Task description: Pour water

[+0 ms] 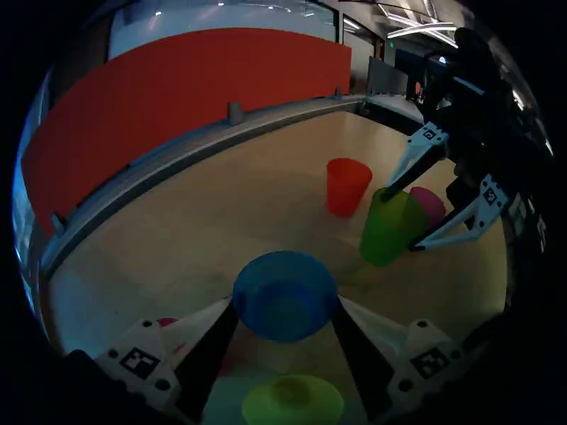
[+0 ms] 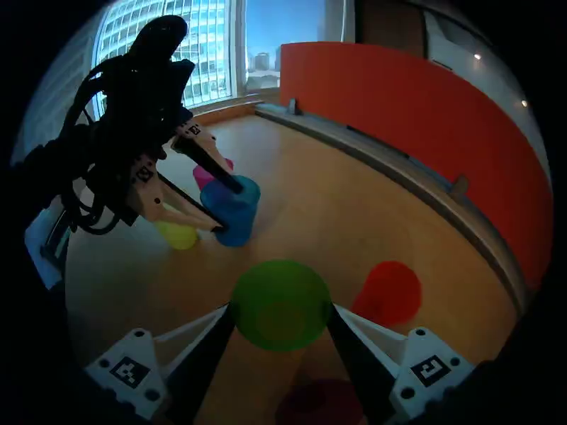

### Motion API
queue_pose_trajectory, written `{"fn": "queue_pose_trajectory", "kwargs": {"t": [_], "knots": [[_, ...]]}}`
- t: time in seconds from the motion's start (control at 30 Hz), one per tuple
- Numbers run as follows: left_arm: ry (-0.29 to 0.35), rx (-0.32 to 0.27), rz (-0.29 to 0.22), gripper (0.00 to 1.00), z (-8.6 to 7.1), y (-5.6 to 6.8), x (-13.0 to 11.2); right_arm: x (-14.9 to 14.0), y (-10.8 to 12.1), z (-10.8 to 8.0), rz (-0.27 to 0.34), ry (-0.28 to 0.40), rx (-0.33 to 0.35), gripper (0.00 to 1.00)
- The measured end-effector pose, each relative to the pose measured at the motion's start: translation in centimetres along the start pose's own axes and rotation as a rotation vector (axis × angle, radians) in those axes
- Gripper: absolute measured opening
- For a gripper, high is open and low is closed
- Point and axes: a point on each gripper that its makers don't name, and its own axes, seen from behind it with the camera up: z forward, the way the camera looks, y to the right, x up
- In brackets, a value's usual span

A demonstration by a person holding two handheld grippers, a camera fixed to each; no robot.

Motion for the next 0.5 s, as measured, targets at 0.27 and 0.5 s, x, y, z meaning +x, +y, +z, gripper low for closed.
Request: {"fn": "queue_pose_trajectory", "kwargs": {"t": [0.27, 0.5], "knots": [[0.055, 0.011, -0.002, 0.86, -2.2, 0.7, 1.7, 1.3, -0.2, -2.1, -0.005, 0.043, -0.017, 0.93], [0.095, 0.028, 0.003, 0.86, -4.5, 0.9, 2.7, 2.6, -0.9, -4.1, -0.014, 0.087, -0.032, 0.93]]}}
